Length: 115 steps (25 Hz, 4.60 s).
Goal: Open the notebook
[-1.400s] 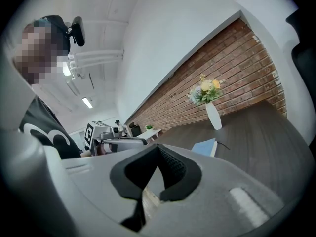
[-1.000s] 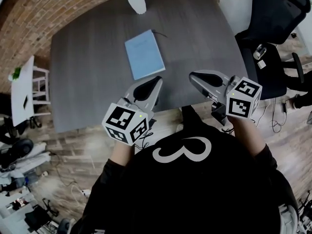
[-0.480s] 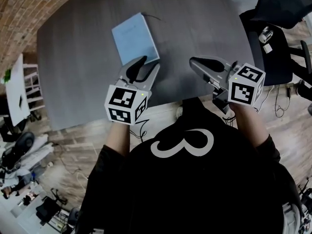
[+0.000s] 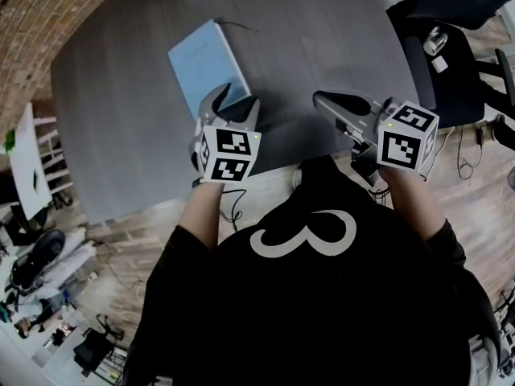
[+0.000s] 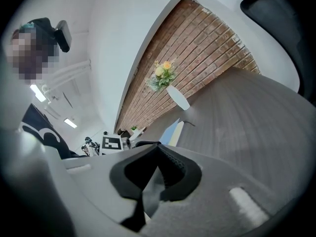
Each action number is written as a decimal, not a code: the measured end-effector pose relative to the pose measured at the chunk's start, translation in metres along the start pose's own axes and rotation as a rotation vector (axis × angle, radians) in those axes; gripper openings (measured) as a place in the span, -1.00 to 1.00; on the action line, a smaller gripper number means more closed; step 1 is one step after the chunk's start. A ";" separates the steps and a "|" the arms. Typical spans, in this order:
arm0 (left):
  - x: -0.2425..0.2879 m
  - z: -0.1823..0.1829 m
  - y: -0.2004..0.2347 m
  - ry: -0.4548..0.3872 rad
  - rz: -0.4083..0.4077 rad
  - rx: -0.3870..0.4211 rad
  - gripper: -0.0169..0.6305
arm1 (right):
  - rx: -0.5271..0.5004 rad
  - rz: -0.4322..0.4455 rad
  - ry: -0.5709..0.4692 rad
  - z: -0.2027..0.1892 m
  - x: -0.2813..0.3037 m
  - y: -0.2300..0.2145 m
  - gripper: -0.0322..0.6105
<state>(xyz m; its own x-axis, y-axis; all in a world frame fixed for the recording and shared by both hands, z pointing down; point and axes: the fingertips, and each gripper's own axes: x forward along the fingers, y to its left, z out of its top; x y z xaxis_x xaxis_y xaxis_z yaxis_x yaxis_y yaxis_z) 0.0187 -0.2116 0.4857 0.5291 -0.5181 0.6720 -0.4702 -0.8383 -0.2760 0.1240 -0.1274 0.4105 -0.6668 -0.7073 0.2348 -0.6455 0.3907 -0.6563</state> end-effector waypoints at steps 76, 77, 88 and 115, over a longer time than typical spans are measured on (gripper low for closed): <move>-0.104 0.010 0.072 -0.326 -0.063 -0.670 -0.87 | -0.152 0.112 0.221 -0.003 0.121 0.001 -0.89; -0.108 0.007 0.075 -0.333 -0.053 -0.680 -0.87 | -0.162 0.113 0.232 -0.004 0.127 0.002 -0.89; -0.142 -0.029 0.114 -0.379 0.046 -0.830 -0.87 | -0.248 0.115 0.334 -0.015 0.174 0.002 -0.89; -0.141 -0.160 0.159 -0.256 0.322 -1.068 -0.85 | -0.658 -0.011 0.691 -0.068 0.204 -0.035 -0.89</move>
<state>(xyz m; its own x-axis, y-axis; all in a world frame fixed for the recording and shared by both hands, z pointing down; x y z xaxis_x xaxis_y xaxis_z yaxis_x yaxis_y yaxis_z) -0.2433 -0.2443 0.4566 0.3463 -0.8047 0.4821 -0.9051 -0.1513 0.3975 -0.0147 -0.2453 0.5295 -0.5963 -0.2906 0.7484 -0.5924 0.7884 -0.1659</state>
